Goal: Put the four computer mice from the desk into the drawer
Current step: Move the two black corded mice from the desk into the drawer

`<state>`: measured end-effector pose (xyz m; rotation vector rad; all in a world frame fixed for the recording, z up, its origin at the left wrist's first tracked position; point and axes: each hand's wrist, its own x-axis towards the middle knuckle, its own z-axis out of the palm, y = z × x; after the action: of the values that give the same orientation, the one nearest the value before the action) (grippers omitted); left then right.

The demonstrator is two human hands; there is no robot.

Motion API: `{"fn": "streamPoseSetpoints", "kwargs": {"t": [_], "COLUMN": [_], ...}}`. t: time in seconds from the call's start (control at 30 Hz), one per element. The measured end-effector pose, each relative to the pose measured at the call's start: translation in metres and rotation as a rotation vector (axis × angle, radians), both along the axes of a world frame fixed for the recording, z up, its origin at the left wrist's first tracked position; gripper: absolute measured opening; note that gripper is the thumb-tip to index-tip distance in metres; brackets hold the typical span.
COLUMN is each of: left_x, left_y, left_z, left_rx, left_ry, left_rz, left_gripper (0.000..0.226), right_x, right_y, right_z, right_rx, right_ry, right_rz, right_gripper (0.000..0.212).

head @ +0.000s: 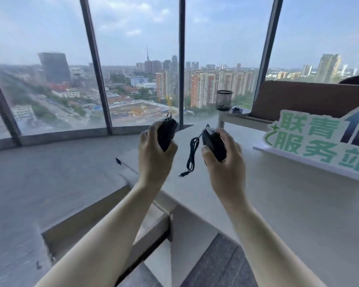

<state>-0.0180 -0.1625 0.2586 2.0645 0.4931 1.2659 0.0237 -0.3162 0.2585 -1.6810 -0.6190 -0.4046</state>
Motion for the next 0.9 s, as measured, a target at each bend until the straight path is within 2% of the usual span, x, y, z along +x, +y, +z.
{"fn": "streamPoseSetpoints", "kwargs": {"t": [0.17, 0.37, 0.5, 0.6, 0.77, 0.9], "left_x": [-0.086, -0.151, -0.166, -0.167, -0.158, -0.146], "left_y": [0.086, 0.168, 0.197, 0.208, 0.213, 0.214], "left_z": [-0.028, -0.110, -0.169, -0.203, -0.247, -0.270], "left_rx": [-0.040, -0.189, -0.330, -0.409, -0.457, -0.513], "left_ry": [0.056, 0.358, 0.593, 0.770, 1.073, 1.219], "left_rz": [0.186, 0.349, 0.392, 0.398, 0.397, 0.374], "left_gripper": [0.051, 0.047, 0.054, 0.058, 0.051, 0.043], "right_x": [-0.053, -0.092, -0.102, -0.104, -0.103, -0.105], "right_y": [0.093, 0.183, 0.222, 0.239, 0.263, 0.280], "right_z": [-0.021, -0.094, -0.157, -0.204, -0.247, -0.264], "right_rx": [-0.038, -0.247, -0.510, -0.789, -1.185, -1.416], "right_ry": [0.066, 0.238, 0.333, 0.382, 0.338, 0.245], "right_rz": [0.222, 0.456, 0.479, 0.481, 0.483, 0.478], "right_gripper": [0.051, 0.054, 0.057, 0.065, 0.074, 0.061]}}
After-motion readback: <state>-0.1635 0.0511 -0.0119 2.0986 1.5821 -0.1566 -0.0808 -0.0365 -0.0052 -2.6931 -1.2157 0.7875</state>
